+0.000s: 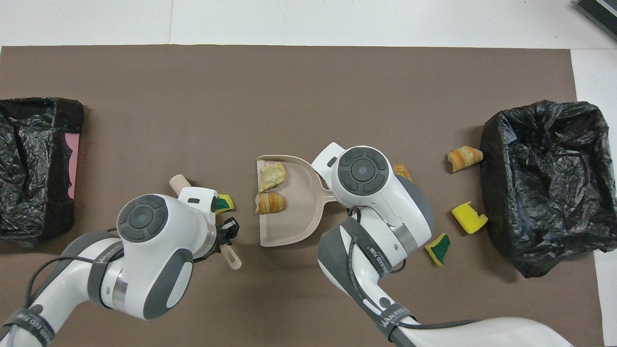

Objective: Sweep and dump trash in bin

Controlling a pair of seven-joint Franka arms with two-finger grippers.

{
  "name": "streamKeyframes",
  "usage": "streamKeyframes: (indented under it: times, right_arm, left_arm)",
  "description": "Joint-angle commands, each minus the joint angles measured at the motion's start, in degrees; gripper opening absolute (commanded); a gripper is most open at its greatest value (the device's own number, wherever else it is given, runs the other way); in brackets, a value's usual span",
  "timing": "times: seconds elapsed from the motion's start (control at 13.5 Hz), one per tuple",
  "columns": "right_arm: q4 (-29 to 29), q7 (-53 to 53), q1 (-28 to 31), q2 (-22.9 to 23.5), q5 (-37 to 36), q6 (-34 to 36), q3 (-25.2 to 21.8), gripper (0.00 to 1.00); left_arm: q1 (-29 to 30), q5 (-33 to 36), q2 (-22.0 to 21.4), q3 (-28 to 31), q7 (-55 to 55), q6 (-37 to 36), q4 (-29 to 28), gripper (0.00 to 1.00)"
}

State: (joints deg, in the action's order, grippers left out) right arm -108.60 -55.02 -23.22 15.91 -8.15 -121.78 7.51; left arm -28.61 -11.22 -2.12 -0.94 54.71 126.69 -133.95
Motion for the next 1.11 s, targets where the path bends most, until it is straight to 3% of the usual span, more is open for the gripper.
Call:
streamKeyframes:
  times: [0.0,0.3,0.59,0.82,1.04]
  right_arm:
    - [-1.1,4.2,-0.2,0.5,-1.1,-2.9,0.5,0.00]
    - [-1.1,5.2,-0.2,0.5,-1.1,-2.5,0.4,0.00]
    - [-1.1,5.3,0.6,0.4,-1.1,-1.0,0.4,0.00]
    - [-1.1,4.1,0.8,-0.3,-1.1,1.0,0.5,0.00]
    - [-0.7,-0.4,2.3,-0.3,-1.0,1.2,0.5,0.00]
  left_arm:
    - [-3.9,-2.0,2.1,0.6,-3.0,0.6,3.3,0.00]
    - [-8.8,-5.1,2.3,0.6,-11.9,1.2,4.8,0.00]
    - [-11.7,-5.2,3.3,0.8,-12.5,0.1,8.2,0.00]
    - [-10.8,-4.2,2.5,1.5,-12.9,-7.7,9.2,0.00]
    - [-9.3,1.1,0.5,1.5,-13.1,-14.8,9.6,0.00]
